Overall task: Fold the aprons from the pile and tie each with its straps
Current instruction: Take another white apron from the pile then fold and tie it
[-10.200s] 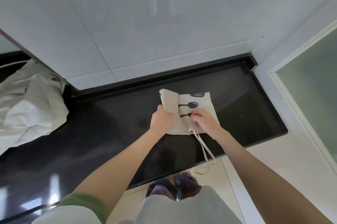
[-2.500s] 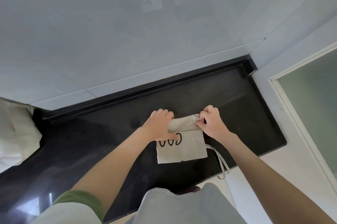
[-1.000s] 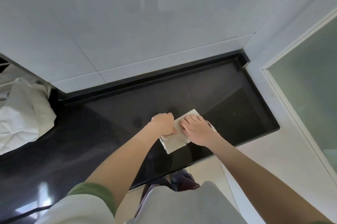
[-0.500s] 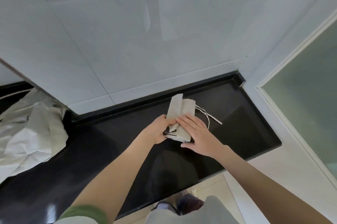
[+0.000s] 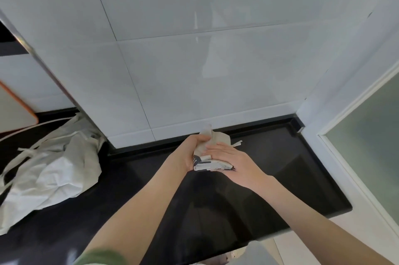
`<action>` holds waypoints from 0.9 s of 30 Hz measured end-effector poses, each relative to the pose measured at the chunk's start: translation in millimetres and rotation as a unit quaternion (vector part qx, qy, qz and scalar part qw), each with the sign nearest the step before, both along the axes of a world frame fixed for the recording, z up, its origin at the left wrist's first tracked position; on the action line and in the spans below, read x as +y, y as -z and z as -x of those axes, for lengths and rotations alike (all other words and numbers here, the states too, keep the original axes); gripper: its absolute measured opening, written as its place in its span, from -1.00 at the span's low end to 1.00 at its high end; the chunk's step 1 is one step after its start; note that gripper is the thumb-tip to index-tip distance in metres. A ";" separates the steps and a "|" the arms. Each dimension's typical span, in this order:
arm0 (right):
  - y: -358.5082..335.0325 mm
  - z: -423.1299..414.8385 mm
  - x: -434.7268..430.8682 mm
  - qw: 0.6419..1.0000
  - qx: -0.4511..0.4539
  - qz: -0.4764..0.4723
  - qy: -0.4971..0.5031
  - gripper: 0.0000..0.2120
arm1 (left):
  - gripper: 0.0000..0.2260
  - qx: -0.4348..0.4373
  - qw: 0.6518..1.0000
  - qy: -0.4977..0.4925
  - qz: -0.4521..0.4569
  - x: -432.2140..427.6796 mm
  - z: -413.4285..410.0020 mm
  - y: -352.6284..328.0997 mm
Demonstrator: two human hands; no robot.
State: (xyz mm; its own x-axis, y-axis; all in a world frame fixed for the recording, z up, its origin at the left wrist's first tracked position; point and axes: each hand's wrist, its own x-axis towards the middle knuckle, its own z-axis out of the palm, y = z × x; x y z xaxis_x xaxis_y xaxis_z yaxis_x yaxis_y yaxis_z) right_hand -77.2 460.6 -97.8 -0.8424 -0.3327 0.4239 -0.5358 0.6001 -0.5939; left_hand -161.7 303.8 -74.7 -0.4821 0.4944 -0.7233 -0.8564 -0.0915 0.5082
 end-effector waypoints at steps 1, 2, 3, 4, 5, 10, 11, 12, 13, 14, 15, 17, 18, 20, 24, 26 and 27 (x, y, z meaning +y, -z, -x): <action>-6.3 0.3 -4.2 1.000 -0.024 0.017 -0.006 -0.60 | -0.73 0.003 1.000 0.005 0.027 -1.1 1.0 -1.2; -12.2 0.8 -7.4 0.998 -0.048 0.024 -0.022 -0.62 | -0.75 0.006 0.999 0.013 0.045 -1.9 1.7 -1.5; -17.1 1.3 -8.8 0.997 -0.063 0.007 -0.044 -0.61 | -0.79 0.008 0.998 0.021 0.057 -1.7 1.5 -2.5; -18.5 2.6 -8.1 0.995 -0.068 -0.031 -0.072 -0.54 | -0.81 0.014 0.997 0.023 0.067 -0.7 1.7 -2.4; -18.0 4.2 -6.2 0.990 -0.062 -0.083 -0.098 -0.45 | -0.82 0.016 0.997 0.021 0.070 0.3 1.4 -3.3; -8.4 12.4 2.5 0.972 -0.030 -0.210 -0.103 -0.30 | -0.78 -0.013 0.999 -0.020 0.026 2.1 1.5 -2.8; -9.1 12.9 1.6 0.975 -0.038 -0.192 -0.100 -0.32 | -0.76 -0.018 0.999 -0.024 0.020 1.0 -0.4 -4.5; -11.6 12.4 1.1 0.981 -0.056 -0.158 -0.095 -0.37 | -0.75 -0.026 0.999 -0.035 0.006 -0.5 -2.0 -6.4; -16.0 11.8 0.8 0.986 -0.080 -0.116 -0.086 -0.44 | -0.76 -0.029 0.998 -0.050 0.000 -2.0 -3.8 -9.7; -21.6 11.0 0.2 0.988 -0.111 -0.077 -0.074 -0.50 | -0.79 -0.025 0.997 -0.069 -0.005 -3.9 -5.1 -11.4; -26.8 9.3 -1.1 0.986 -0.143 -0.051 -0.068 -0.56 | -0.81 -0.019 0.996 -0.087 -0.007 -6.2 -5.8 -12.1; -33.3 5.1 -5.4 0.980 -0.185 -0.037 -0.069 -0.61 | -0.82 -0.009 0.995 -0.100 0.002 -10.2 -5.3 -10.6; -36.3 2.7 -8.2 0.977 -0.194 -0.041 -0.072 -0.63 | -0.81 -0.009 0.995 -0.098 0.014 -11.6 -4.9 -9.4; -40.8 -0.2 -11.0 0.970 -0.234 -0.049 -0.048 -0.68 | -0.78 -0.009 0.995 -0.088 0.044 -11.6 -7.0 -7.9; -38.6 3.7 -8.6 0.946 -0.324 0.014 0.005 -0.75 | -0.87 0.024 0.992 -0.111 0.058 -8.2 -15.0 -7.8; -37.0 6.5 -12.8 0.928 -0.361 0.086 0.027 -0.77 | -0.84 0.076 0.989 -0.117 0.053 -8.2 -15.9 -3.4; -37.8 7.6 -15.2 0.917 -0.376 0.125 0.049 -0.84 | -0.83 0.104 0.987 -0.113 0.051 -8.5 -17.6 -3.2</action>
